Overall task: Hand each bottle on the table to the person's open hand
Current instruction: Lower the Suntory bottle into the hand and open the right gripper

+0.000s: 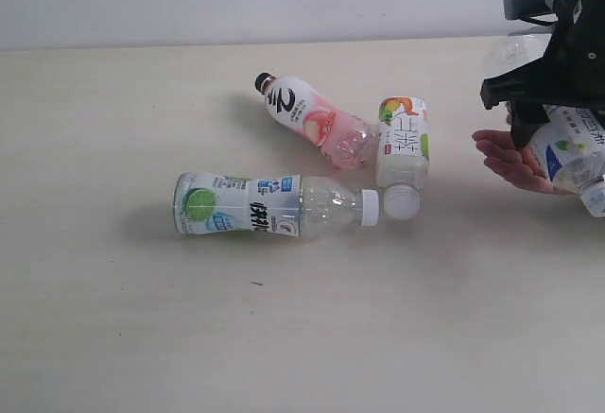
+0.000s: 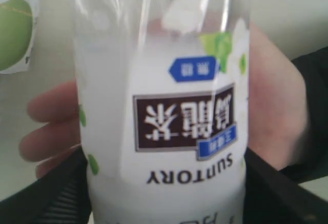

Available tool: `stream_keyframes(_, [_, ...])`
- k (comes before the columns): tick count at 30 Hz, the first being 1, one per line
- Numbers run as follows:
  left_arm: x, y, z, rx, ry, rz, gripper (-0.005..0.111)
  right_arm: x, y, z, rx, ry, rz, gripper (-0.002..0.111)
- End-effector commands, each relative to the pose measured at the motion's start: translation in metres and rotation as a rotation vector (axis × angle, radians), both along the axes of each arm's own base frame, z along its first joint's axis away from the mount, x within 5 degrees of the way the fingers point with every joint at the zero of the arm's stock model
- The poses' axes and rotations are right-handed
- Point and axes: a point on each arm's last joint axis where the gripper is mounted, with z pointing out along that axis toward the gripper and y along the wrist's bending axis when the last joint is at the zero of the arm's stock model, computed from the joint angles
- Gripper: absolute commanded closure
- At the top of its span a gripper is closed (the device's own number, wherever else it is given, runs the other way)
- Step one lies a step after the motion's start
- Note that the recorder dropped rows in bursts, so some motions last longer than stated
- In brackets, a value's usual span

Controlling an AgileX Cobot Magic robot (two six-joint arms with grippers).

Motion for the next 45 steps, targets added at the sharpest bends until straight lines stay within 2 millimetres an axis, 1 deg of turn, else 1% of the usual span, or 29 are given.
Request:
stream_keyframes(1, [0.0,0.0,0.0,-0.014,-0.005,-0.003,0.107,0.006,-0.004,0.0,-0.031,-0.046,-0.017,0.106])
stream_keyframes(4, [0.0,0.0,0.0,-0.014,-0.005,-0.003,0.107,0.006,-0.004,0.0,-0.03,-0.046,-0.016,0.098])
stream_keyframes(9, [0.0,0.0,0.0,-0.014,-0.005,-0.003,0.107,0.005,-0.004,0.0,-0.029,-0.037,0.004,0.08])
stream_keyframes(12, [0.0,0.0,0.0,-0.014,-0.005,-0.003,0.107,0.005,-0.003,0.0,-0.027,-0.036,0.005,0.073])
stream_keyframes(14, [0.0,0.0,0.0,-0.014,-0.005,-0.003,0.107,0.005,-0.004,0.0,-0.028,-0.034,0.005,0.071])
stream_keyframes(19, [0.0,0.0,0.0,-0.014,-0.005,-0.003,0.107,0.005,-0.004,-0.001,-0.036,-0.024,0.024,0.072])
stream_keyframes(24, [0.0,0.0,0.0,-0.014,-0.005,-0.003,0.107,0.008,-0.003,-0.01,-0.045,-0.002,0.04,0.072])
stream_keyframes(26, [0.0,0.0,0.0,-0.014,-0.005,-0.003,0.107,0.009,-0.002,-0.01,-0.035,-0.013,0.04,0.07])
stream_keyframes(28, [0.0,0.0,0.0,-0.014,-0.005,-0.003,0.107,0.009,-0.001,-0.01,-0.03,-0.021,0.041,0.062])
stream_keyframes(33, [0.0,0.0,0.0,-0.014,-0.005,-0.003,0.107,0.009,0.0,-0.01,-0.032,-0.021,0.058,0.028])
stream_keyframes(36, [0.0,0.0,0.0,-0.014,-0.005,-0.003,0.107,0.009,0.0,-0.01,-0.028,-0.017,0.075,0.02])
stream_keyframes(40, [0.0,0.0,0.0,-0.014,-0.005,-0.003,0.107,0.009,0.001,-0.01,-0.025,-0.014,0.093,0.02])
stream_keyframes(43, [0.0,0.0,0.0,-0.014,-0.005,-0.003,0.107,0.008,0.0,-0.003,-0.021,-0.037,0.105,0.02])
stream_keyframes(45, [0.0,0.0,0.0,-0.014,-0.005,-0.003,0.107,0.006,0.0,0.005,-0.012,-0.069,0.111,0.02])
